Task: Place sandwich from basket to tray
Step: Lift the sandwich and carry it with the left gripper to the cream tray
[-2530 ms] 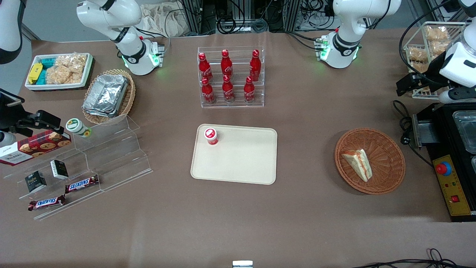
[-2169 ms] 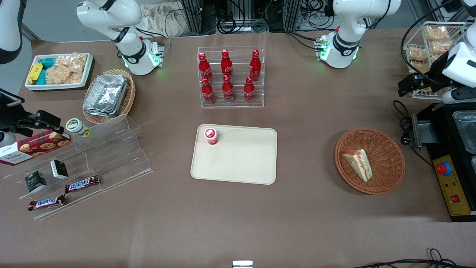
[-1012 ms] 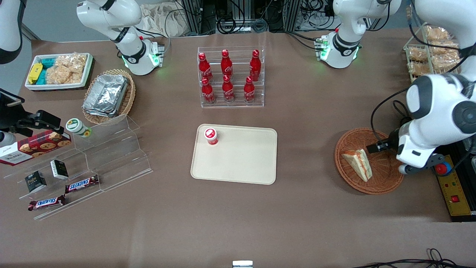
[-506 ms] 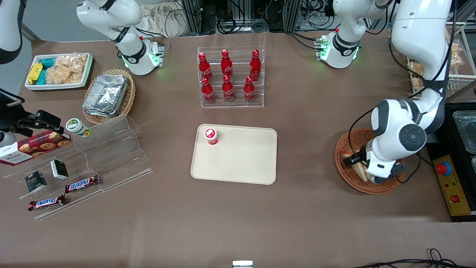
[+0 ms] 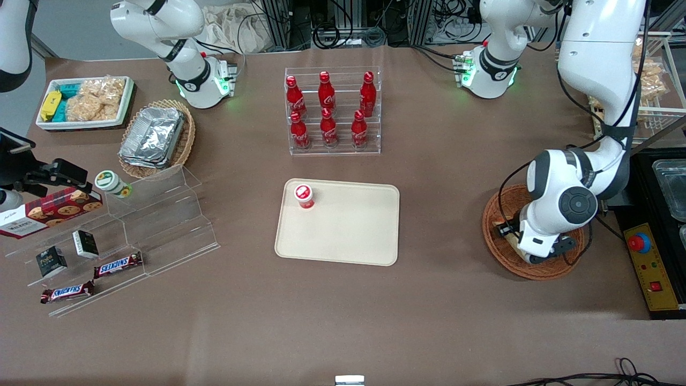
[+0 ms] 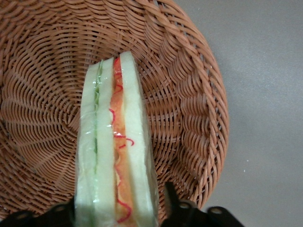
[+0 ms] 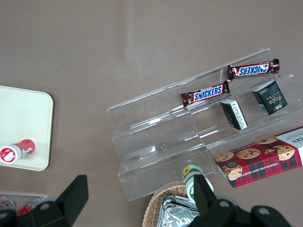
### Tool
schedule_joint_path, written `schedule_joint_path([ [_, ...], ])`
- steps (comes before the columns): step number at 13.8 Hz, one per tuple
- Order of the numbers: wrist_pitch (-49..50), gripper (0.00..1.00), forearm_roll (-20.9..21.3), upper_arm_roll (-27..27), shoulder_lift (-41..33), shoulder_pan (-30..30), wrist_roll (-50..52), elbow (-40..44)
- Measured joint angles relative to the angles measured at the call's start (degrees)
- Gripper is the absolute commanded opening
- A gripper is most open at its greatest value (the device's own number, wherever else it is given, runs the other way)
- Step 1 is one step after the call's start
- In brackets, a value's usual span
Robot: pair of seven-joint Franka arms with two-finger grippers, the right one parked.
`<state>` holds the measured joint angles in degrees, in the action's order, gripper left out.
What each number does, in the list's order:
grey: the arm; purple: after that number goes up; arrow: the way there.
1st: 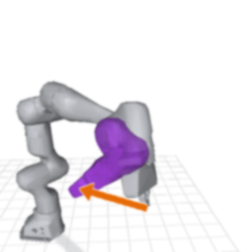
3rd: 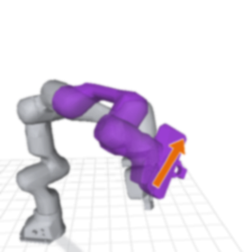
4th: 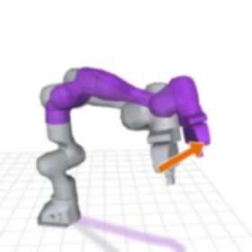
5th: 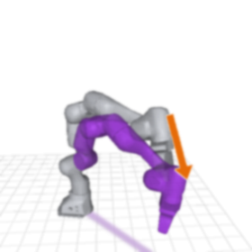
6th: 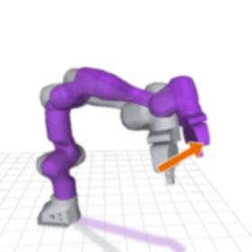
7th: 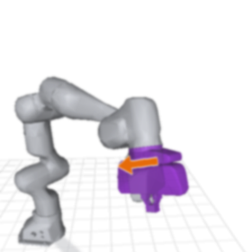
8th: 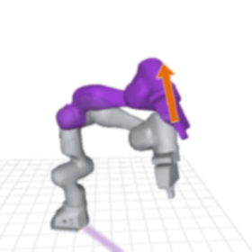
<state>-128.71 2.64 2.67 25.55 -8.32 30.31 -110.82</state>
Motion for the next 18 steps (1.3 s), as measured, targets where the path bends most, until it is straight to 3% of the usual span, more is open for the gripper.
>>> schedule_joint_path([
  [2,0.1,0.09,0.0,0.1,-0.5,0.0,0.0,0.1],
  [5,3.5,0.08,0.2,0.2,-4.0,0.0,-0.1,1.1],
  [11,22.8,0.01,2.6,-2.2,-22.2,-0.4,-0.1,7.7],
  [15,40.9,0.01,2.6,-9.3,-25.1,-0.6,1.8,20.8],
  [18,43.6,0.02,2.5,-19.6,-24.3,-0.9,12.7,24.9],
])
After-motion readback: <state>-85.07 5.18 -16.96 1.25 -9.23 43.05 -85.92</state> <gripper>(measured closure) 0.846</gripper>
